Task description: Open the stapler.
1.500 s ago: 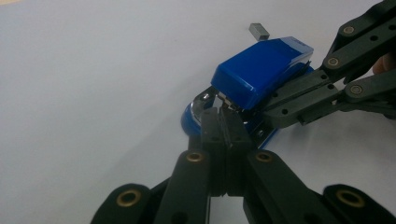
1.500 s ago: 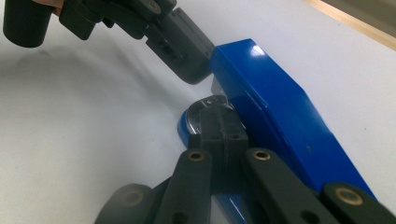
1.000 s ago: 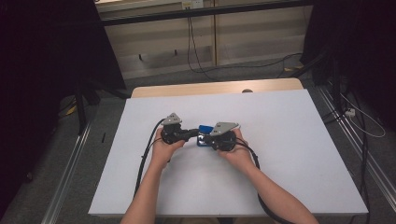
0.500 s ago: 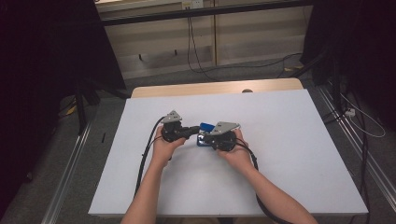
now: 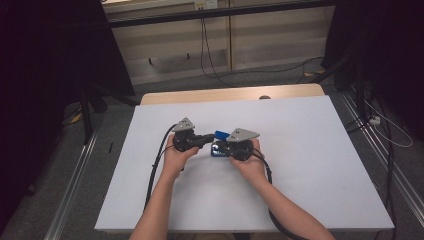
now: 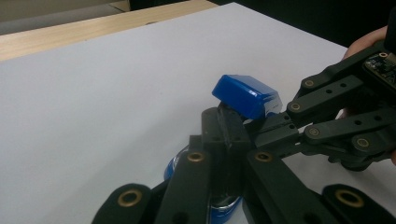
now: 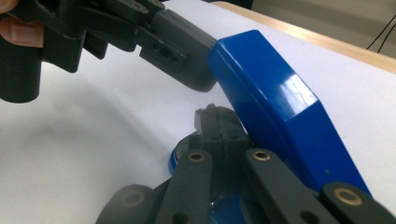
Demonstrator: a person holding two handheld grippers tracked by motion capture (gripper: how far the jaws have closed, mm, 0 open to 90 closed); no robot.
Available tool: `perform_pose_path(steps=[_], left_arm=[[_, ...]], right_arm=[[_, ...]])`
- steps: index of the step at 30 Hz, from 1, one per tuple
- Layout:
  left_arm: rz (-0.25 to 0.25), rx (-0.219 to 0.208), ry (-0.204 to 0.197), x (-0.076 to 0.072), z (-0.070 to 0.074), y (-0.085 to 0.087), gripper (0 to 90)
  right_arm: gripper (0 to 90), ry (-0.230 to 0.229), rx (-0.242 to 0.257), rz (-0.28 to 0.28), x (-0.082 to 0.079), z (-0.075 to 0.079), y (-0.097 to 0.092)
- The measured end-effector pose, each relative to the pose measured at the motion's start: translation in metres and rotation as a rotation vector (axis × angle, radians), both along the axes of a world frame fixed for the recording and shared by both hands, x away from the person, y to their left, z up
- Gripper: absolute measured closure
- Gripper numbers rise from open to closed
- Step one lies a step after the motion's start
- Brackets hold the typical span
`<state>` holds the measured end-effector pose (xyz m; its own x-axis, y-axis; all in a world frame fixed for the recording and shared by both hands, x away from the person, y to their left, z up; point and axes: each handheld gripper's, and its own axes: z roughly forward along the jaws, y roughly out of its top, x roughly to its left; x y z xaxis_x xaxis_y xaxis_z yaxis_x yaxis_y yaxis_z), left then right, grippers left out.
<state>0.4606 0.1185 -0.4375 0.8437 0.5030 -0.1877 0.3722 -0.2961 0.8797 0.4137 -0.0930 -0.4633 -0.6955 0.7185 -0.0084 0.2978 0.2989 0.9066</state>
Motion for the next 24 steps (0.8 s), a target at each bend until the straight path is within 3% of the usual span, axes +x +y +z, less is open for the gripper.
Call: perform_pose_path(steps=[6, 24], left_arm=[[-0.008, 0.060, -0.004, 0.001, -0.008, -0.002, 90.0], [-0.012, 0.069, -0.028, 0.000, -0.014, -0.008, 90.0]], right_arm=[[90.0, -0.019, -0.003, -0.021, -0.002, 0.000, 0.000], [90.0, -0.048, -0.021, -0.045, -0.004, 0.004, -0.001]])
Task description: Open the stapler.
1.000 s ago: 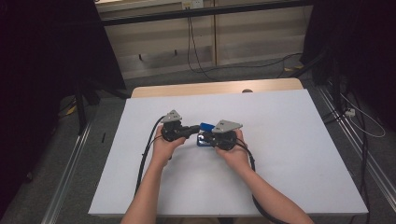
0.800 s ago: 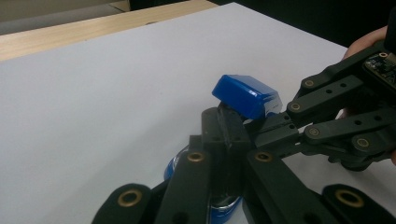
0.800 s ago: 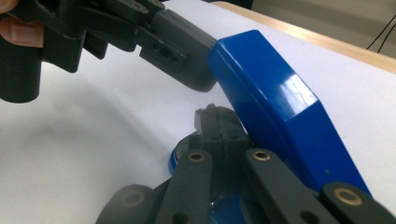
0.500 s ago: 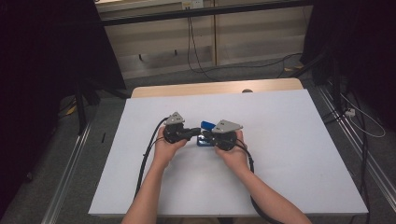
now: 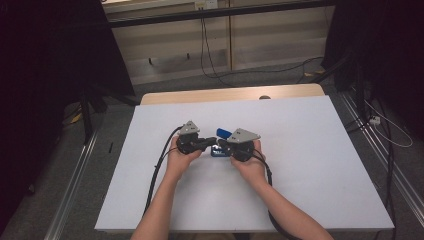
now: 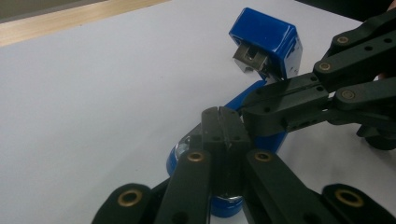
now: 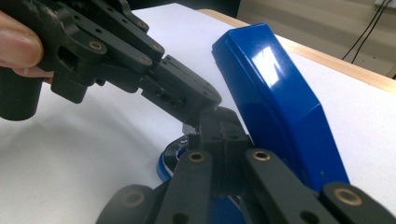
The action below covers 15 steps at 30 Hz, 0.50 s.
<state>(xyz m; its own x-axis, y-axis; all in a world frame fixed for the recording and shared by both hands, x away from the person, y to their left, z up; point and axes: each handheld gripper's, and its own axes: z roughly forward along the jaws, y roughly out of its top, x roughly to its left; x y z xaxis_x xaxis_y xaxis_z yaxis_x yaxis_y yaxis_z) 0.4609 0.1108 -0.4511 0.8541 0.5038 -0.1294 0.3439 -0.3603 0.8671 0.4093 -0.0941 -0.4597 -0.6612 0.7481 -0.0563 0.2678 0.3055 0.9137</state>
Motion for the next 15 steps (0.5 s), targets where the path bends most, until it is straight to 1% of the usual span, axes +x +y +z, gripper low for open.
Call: perform_pose_path(steps=[2, 3, 4, 5, 6, 10, 12, 13, 15], left_arm=[[0.003, 0.002, 0.000, 0.000, 0.000, 0.000, 90.0], [0.001, 0.017, -0.008, 0.000, -0.001, -0.002, 90.0], [0.001, 0.017, -0.008, 0.000, -0.001, -0.002, 90.0], [-0.003, 0.039, -0.012, -0.001, -0.004, -0.004, 90.0], [-0.005, 0.034, -0.010, -0.001, -0.005, -0.005, 90.0], [-0.007, 0.047, -0.027, -0.003, -0.008, -0.011, 90.0], [-0.003, 0.052, -0.025, -0.003, -0.008, -0.011, 90.0], [-0.002, 0.043, -0.020, -0.002, -0.008, -0.011, 90.0], [-0.004, 0.040, -0.017, -0.002, -0.009, -0.011, 90.0]], right_arm=[[90.0, -0.003, -0.003, -0.007, 0.000, 0.000, 0.000], [90.0, -0.004, -0.005, -0.008, 0.000, 0.001, 0.001], [90.0, -0.008, -0.003, -0.013, 0.000, 0.001, 0.001], [90.0, -0.007, -0.003, -0.014, 0.000, 0.001, 0.001], [90.0, -0.010, -0.006, -0.015, 0.000, 0.001, 0.002], [90.0, -0.009, -0.010, -0.023, 0.000, 0.001, 0.004], [90.0, -0.012, -0.013, -0.024, 0.000, 0.001, 0.004], [90.0, -0.016, -0.019, -0.025, 0.000, 0.001, 0.004], [90.0, -0.019, -0.025, -0.026, 0.000, 0.001, 0.005]])
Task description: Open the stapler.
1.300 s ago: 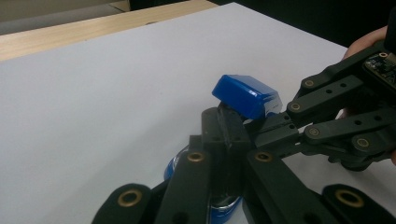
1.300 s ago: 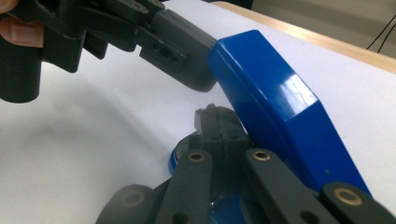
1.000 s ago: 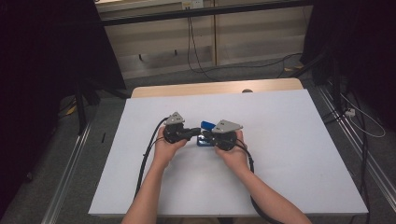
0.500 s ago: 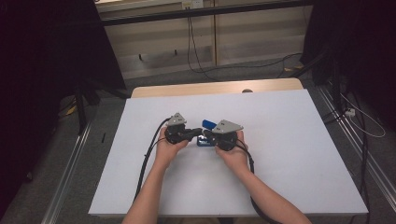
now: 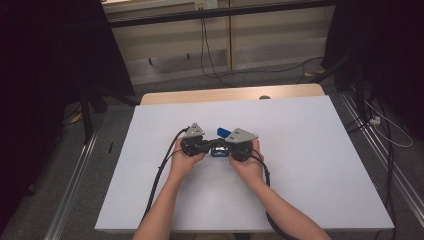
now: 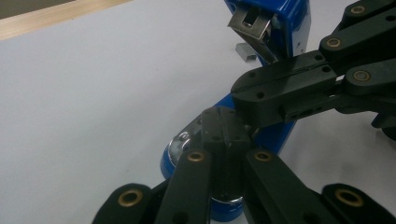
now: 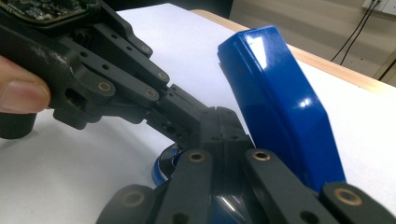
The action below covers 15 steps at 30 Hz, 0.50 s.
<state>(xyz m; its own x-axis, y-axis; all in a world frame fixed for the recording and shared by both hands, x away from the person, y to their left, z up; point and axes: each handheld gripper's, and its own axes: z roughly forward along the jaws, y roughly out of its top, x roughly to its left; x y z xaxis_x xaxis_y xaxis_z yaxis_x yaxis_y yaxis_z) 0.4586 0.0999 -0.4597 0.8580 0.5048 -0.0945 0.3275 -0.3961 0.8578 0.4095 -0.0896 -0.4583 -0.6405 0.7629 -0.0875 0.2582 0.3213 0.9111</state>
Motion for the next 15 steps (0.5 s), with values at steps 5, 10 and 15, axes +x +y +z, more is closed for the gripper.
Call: perform_pose_path(steps=[5, 10, 15], left_arm=[[-0.005, 0.000, 0.003, 0.001, 0.000, 0.001, 90.0], [-0.001, 0.003, -0.002, 0.000, 0.000, 0.000, 90.0], [-0.004, -0.002, 0.001, 0.000, -0.001, 0.001, 90.0]], right_arm=[[90.0, -0.025, -0.008, -0.046, -0.003, 0.002, 0.001], [90.0, -0.050, -0.016, -0.089, -0.006, 0.007, -0.003], [90.0, -0.082, -0.022, -0.148, -0.009, 0.012, -0.010]])
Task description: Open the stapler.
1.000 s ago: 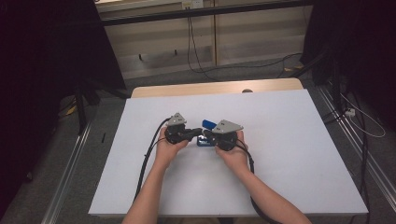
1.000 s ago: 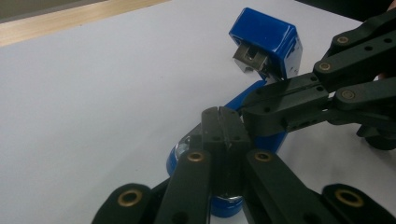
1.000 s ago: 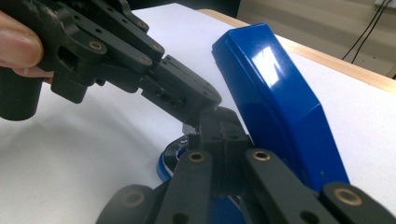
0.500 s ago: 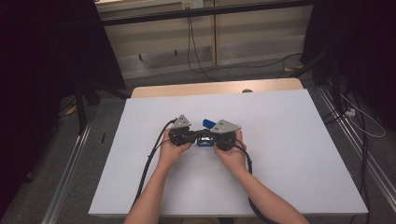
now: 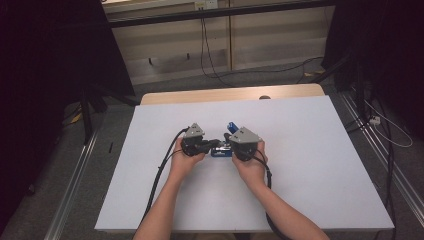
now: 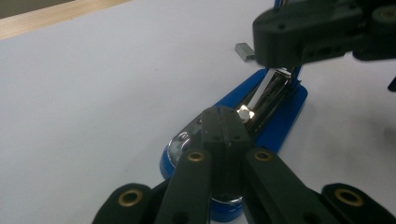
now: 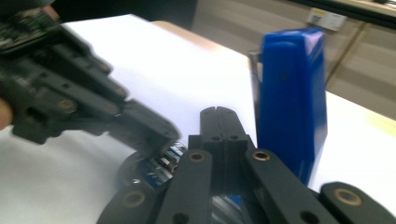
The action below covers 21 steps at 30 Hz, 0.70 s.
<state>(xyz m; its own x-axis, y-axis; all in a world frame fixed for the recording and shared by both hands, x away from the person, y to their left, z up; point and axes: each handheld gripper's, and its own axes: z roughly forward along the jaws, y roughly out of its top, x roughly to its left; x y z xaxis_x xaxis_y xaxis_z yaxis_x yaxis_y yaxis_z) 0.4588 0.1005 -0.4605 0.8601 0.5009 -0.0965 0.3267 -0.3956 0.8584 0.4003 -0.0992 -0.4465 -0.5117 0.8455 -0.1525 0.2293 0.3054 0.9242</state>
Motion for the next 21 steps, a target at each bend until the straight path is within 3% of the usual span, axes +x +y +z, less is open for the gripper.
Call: perform_pose_path(steps=[3, 7, 9, 13, 17, 19, 21], left_arm=[[0.002, 0.002, -0.002, 0.000, 0.000, -0.001, 90.0], [-0.001, 0.000, 0.000, 0.000, 0.000, 0.000, 90.0], [-0.002, -0.002, -0.001, 0.000, 0.000, 0.000, 90.0], [-0.001, 0.001, 0.003, 0.000, 0.000, 0.000, 90.0], [0.002, 0.000, 0.003, 0.000, 0.000, -0.001, 90.0], [0.001, -0.003, 0.004, 0.000, 0.000, -0.001, 90.0], [0.000, -0.002, 0.005, 0.000, 0.000, -0.001, 90.0]], right_arm=[[90.0, 0.009, 0.015, -0.021, 0.001, 0.004, -0.005], [90.0, -0.011, -0.043, -0.069, -0.001, 0.007, -0.011], [90.0, -0.003, -0.022, -0.097, 0.000, 0.007, -0.018], [90.0, -0.011, -0.058, -0.091, -0.002, 0.007, -0.027], [90.0, 0.012, -0.014, -0.109, -0.001, 0.005, -0.037], [90.0, 0.005, -0.039, -0.109, -0.003, 0.005, -0.039], [90.0, 0.018, -0.033, -0.125, -0.003, 0.004, -0.044]])
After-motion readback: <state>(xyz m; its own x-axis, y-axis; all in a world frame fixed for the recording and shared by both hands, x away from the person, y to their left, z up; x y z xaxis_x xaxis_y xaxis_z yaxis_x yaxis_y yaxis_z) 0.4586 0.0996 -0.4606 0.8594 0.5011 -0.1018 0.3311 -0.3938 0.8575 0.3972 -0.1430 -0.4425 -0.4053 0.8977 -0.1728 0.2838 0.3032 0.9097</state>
